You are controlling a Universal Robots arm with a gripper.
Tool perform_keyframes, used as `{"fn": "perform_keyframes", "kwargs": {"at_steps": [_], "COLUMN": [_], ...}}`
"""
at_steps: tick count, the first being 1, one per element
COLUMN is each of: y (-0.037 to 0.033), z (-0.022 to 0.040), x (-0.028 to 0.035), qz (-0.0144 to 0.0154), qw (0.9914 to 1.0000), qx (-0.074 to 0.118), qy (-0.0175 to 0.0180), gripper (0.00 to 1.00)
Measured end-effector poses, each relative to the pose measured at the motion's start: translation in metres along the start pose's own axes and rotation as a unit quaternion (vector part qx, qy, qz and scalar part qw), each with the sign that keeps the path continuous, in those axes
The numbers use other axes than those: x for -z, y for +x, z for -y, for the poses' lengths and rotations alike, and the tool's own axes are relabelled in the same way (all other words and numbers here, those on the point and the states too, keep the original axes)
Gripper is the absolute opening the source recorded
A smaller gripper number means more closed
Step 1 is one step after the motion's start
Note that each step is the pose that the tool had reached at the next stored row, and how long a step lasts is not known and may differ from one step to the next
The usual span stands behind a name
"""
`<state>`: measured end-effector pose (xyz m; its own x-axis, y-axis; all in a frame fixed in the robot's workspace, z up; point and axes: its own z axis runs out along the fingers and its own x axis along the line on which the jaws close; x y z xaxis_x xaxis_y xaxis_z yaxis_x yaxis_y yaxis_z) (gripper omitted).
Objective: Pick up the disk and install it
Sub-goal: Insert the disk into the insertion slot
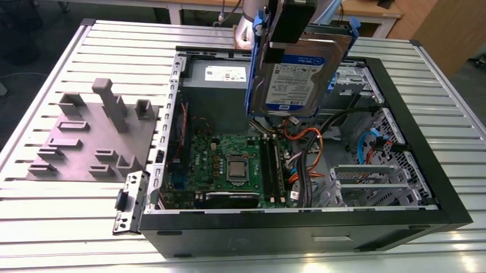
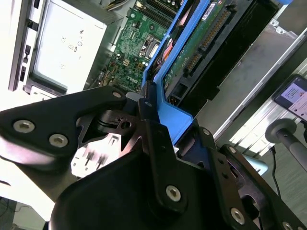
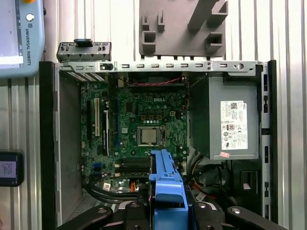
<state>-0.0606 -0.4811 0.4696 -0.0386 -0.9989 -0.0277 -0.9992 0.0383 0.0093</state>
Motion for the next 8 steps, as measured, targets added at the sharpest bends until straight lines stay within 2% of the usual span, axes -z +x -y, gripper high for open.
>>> {"fn": "perform_keyframes", "kwargs": {"at_steps": [8], "y": [-0.0001], "z": [0.0018], "x": [0.0], "qz": [0.0], "qw": [1.0], "qx": [0.0], "qy": [0.0], "gripper": [0.36]}}
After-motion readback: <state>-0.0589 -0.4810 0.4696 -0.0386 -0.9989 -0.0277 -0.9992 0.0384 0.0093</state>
